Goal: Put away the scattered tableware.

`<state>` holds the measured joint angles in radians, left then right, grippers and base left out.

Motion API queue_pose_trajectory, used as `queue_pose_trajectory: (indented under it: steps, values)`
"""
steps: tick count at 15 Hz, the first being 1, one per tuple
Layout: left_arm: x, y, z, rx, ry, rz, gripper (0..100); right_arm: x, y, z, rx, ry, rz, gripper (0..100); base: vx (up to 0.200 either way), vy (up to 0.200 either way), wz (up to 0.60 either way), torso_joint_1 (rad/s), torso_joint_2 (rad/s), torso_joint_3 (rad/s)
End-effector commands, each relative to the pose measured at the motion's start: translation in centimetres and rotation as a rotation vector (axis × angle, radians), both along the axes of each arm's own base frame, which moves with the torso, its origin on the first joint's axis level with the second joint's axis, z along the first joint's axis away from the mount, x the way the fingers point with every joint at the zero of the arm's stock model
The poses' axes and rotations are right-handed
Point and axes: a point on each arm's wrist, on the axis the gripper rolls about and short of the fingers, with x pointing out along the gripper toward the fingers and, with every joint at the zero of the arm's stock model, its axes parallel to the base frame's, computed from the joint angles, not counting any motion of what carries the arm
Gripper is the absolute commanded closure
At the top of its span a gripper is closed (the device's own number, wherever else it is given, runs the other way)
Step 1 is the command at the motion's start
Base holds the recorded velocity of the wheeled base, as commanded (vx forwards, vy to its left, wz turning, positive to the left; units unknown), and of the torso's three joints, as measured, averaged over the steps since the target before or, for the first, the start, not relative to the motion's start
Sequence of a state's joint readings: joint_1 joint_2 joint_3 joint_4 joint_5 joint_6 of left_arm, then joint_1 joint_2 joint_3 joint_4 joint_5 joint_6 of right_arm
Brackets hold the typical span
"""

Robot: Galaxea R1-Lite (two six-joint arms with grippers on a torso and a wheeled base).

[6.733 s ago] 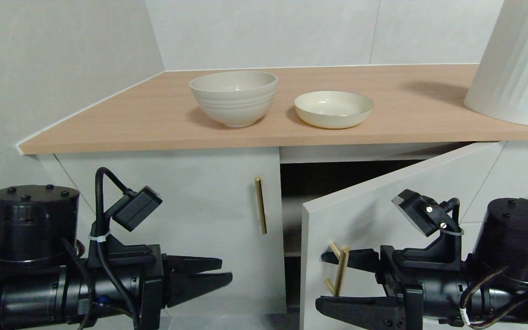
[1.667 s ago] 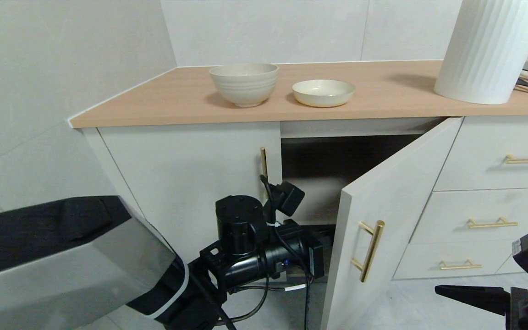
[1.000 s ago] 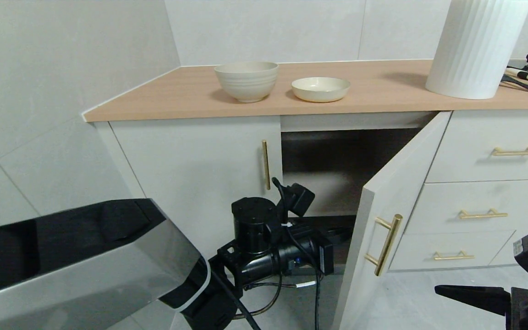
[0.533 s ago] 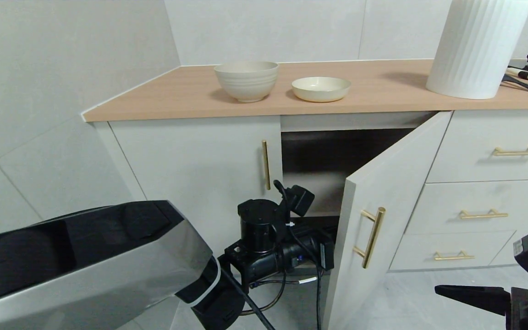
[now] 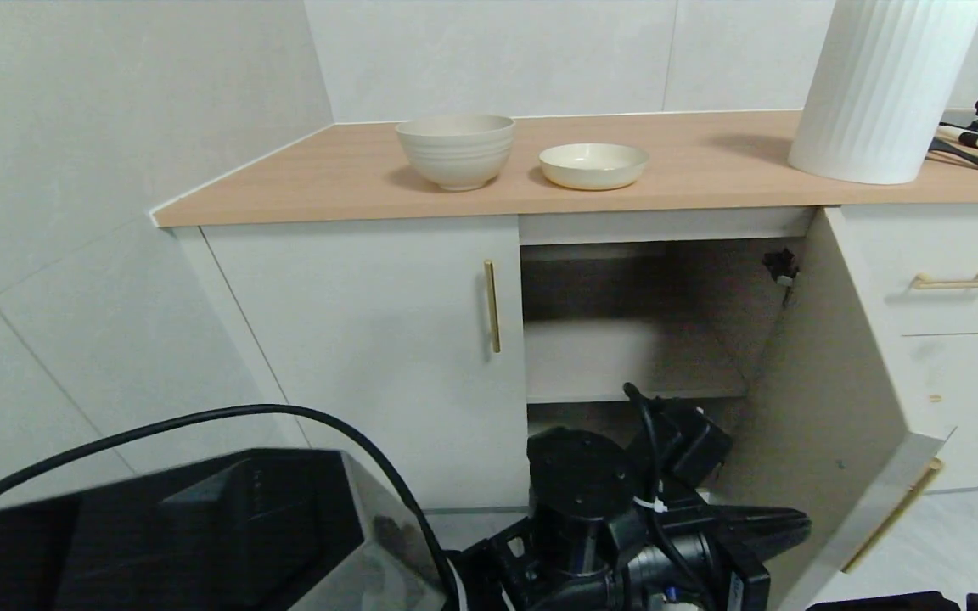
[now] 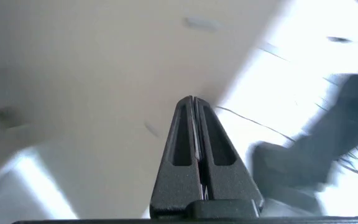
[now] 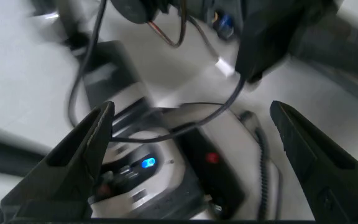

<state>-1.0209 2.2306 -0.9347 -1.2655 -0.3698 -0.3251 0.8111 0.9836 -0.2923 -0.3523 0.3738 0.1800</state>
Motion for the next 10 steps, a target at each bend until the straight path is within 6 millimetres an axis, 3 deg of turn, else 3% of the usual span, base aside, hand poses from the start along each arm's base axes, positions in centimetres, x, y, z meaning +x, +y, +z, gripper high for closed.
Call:
queue_pose_trajectory:
  steps: [1, 6, 10]
  values:
    - [-1.9, 0.5, 2.0, -0.026, -0.015, -0.031, 100, -0.5, -0.5, 0.2, 0.025, -0.023, 0.007, 0, 0.000, 0.000, 0.00, 0.000, 0.00, 0.000]
    - [1.0, 2.9, 1.9, 0.010, 0.005, 0.096, 100, 0.3, -0.2, 1.0, 0.021, -0.043, -0.078, 0, 0.000, 0.000, 0.00, 0.000, 0.00, 0.000]
    - [3.6, 11.4, 3.1, 0.079, -0.037, 0.332, 100, 2.4, -0.1, 2.3, 0.016, -0.066, -0.246, 0, 0.000, 0.000, 0.00, 0.000, 0.00, 0.000]
